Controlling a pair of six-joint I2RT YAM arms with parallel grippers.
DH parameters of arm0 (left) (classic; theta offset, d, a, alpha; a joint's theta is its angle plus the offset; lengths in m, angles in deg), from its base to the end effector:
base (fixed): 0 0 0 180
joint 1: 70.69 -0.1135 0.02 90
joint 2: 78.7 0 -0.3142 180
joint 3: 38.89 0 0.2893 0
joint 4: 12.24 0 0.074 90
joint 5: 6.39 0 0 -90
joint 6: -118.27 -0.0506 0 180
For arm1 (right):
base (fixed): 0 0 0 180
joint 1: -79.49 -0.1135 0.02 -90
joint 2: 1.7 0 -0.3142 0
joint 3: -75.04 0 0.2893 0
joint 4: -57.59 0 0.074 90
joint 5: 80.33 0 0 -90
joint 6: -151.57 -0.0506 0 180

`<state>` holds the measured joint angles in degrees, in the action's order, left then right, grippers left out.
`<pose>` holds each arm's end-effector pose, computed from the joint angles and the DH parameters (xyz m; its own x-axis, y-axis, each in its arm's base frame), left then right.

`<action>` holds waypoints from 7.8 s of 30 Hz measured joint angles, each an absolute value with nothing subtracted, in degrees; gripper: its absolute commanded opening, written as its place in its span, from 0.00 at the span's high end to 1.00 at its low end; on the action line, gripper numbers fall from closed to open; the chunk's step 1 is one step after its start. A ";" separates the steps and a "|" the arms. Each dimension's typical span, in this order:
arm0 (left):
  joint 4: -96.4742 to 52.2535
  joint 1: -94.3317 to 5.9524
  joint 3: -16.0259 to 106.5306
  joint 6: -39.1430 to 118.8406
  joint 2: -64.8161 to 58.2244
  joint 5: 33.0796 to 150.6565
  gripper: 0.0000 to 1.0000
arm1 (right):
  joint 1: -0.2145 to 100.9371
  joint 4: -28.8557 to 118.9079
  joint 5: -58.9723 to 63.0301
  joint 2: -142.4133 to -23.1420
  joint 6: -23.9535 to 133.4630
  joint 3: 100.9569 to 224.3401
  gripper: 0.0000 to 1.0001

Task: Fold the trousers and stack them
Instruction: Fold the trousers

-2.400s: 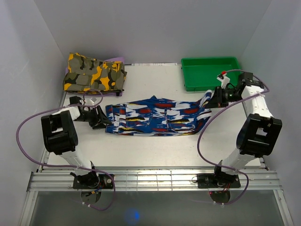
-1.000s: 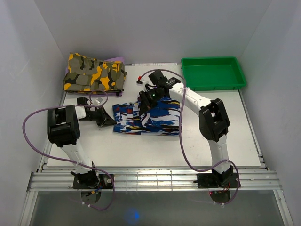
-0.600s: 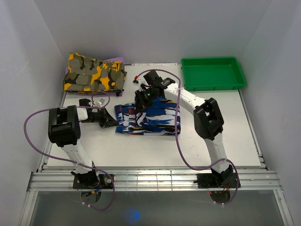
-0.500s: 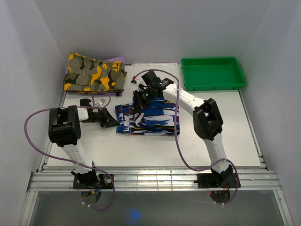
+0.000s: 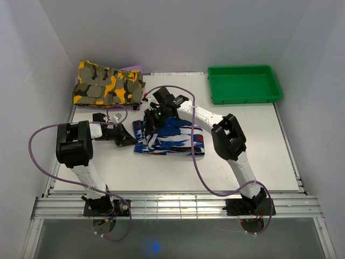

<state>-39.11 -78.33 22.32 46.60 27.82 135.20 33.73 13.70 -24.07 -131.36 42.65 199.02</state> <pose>0.3473 0.0066 0.1087 -0.9445 -0.3238 -0.0559 -0.1495 0.5750 -0.8044 0.3871 0.4378 0.2384 -0.7770 -0.4114 -0.4764 -0.6291 0.4815 0.6102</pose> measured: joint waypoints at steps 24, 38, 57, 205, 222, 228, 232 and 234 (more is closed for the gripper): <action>-37.16 -77.61 21.20 48.45 27.34 135.00 1.00 | 30.78 16.21 -23.65 -135.10 37.52 202.82 0.92; -36.86 -77.30 21.14 48.91 27.34 134.94 1.00 | 30.58 16.30 -23.74 -137.24 36.23 204.99 0.92; -46.06 -78.66 25.88 45.79 25.98 131.09 0.55 | 35.79 22.57 -33.46 -132.17 37.60 205.42 0.37; -51.68 -81.41 28.33 48.21 20.45 123.40 0.33 | 31.15 26.07 -14.86 -139.97 32.62 208.75 0.16; -55.81 -67.31 38.64 36.13 8.28 144.80 0.50 | 53.18 25.11 -35.21 -98.05 48.75 170.30 0.10; -48.42 -64.76 23.69 45.24 12.10 146.50 0.57 | 53.71 25.72 -41.09 -99.91 50.15 150.59 0.09; -44.07 -66.28 16.63 48.72 18.09 144.38 0.57 | 54.34 27.38 -41.86 -102.77 50.06 144.07 0.08; -42.96 -67.97 15.04 49.50 20.45 144.21 0.57 | 55.43 28.54 -42.51 -104.33 50.04 143.02 0.07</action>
<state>-42.96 -67.97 15.04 49.50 20.45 144.21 55.43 28.54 -42.51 -104.33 50.04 143.02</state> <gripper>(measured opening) 0.431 0.917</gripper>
